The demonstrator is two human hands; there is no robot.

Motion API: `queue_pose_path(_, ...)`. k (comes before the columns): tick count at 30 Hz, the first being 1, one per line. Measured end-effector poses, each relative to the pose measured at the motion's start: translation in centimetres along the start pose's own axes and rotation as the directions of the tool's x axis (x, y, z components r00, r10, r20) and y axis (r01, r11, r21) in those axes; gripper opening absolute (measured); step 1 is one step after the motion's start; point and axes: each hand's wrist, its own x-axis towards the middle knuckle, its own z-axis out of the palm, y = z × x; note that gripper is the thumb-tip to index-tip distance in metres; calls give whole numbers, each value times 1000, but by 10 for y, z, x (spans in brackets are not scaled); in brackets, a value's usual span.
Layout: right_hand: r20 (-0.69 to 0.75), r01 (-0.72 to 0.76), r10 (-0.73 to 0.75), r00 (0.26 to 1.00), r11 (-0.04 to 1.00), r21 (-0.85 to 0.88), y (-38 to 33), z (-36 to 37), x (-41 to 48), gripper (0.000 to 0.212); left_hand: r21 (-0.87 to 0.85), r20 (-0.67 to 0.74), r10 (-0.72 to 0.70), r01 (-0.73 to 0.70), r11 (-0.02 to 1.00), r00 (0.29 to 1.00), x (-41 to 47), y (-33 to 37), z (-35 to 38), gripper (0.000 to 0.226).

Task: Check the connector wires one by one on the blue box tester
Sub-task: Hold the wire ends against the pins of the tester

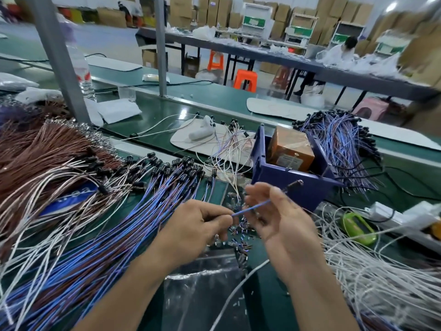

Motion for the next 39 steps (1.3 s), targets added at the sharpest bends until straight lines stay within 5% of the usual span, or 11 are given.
queue_pose_path(2,-18,-10,12,1000,997,79,-2,-5,-7,37,57,49,29,-32,998,998,-2,4,6,16)
queue_pose_path(5,-135,106,-79,988,971,213,-22,-29,-13,28,77,69,-3,-3,997,998,-3,11,0,14)
queue_pose_path(11,-206,164,-151,967,985,46,-55,-85,-21,30,153,-103,-142,157,976,985,1,8,-26,21)
queue_pose_path(14,-34,9,-14,999,990,-144,-63,-96,-22,35,53,-249,-151,169,984,957,1,8,-31,17)
queue_pose_path(16,224,-154,231,947,936,-317,-64,-94,-28,37,-158,-37,-176,169,973,984,-1,12,-30,29)
queue_pose_path(18,384,-206,376,843,886,-415,-54,-82,-33,37,-195,236,-151,199,960,960,-4,19,-19,28)
queue_pose_path(20,331,-213,395,857,856,-471,-38,-64,-34,31,-92,320,-119,155,984,940,-3,25,-2,19)
queue_pose_path(24,77,-189,281,957,798,-572,-11,-47,-27,17,-28,96,-104,107,994,990,4,26,25,10)
queue_pose_path(30,51,-151,253,966,712,-685,-2,-50,-25,8,-237,25,-161,162,958,987,7,26,38,12)
queue_pose_path(35,28,-139,193,981,791,-596,-3,-52,-21,29,-298,-40,-191,171,939,981,9,23,28,3)
queue_pose_path(39,56,-174,246,968,810,-560,-9,-58,-23,23,-347,-36,-208,183,920,978,9,19,21,8)
